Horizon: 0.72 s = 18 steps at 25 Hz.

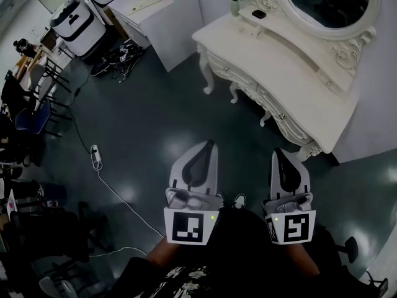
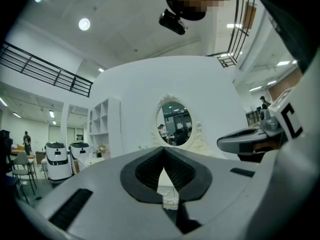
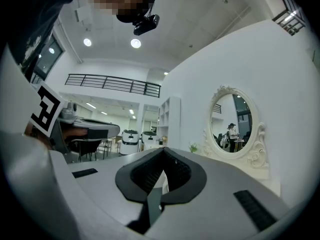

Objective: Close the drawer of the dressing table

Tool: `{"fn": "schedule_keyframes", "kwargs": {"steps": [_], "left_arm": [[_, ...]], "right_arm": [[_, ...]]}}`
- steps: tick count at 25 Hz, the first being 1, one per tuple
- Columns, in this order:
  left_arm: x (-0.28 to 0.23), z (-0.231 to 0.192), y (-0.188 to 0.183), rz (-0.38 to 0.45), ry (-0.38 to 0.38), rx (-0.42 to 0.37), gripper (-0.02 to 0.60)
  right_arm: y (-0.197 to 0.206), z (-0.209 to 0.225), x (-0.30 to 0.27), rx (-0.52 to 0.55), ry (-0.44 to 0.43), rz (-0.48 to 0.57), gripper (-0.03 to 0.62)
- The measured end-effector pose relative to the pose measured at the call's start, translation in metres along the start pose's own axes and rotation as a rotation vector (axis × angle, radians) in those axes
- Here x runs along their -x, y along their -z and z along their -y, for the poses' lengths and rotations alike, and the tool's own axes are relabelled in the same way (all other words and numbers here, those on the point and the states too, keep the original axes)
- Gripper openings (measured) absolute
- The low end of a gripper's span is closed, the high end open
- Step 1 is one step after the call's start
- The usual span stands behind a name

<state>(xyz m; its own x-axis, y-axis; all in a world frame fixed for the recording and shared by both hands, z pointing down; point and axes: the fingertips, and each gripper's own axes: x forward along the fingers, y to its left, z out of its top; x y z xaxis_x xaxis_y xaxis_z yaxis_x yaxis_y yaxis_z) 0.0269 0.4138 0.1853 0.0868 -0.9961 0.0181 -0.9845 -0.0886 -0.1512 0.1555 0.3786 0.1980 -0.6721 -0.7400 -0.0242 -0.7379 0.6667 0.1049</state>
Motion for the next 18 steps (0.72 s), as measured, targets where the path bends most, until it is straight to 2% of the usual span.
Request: {"fn": "schedule_keyframes", "kwargs": {"steps": [13, 18], "left_arm": [[-0.008, 0.017, 0.011, -0.046, -0.067, -0.004, 0.003], [-0.019, 0.012, 0.015, -0.035, -0.069, 0.003, 0.003]], "right_arm": [[0.024, 0.02, 0.003, -0.017, -0.053, -0.023, -0.003], [0.029, 0.021, -0.008, -0.013, -0.059, -0.03, -0.003]]}}
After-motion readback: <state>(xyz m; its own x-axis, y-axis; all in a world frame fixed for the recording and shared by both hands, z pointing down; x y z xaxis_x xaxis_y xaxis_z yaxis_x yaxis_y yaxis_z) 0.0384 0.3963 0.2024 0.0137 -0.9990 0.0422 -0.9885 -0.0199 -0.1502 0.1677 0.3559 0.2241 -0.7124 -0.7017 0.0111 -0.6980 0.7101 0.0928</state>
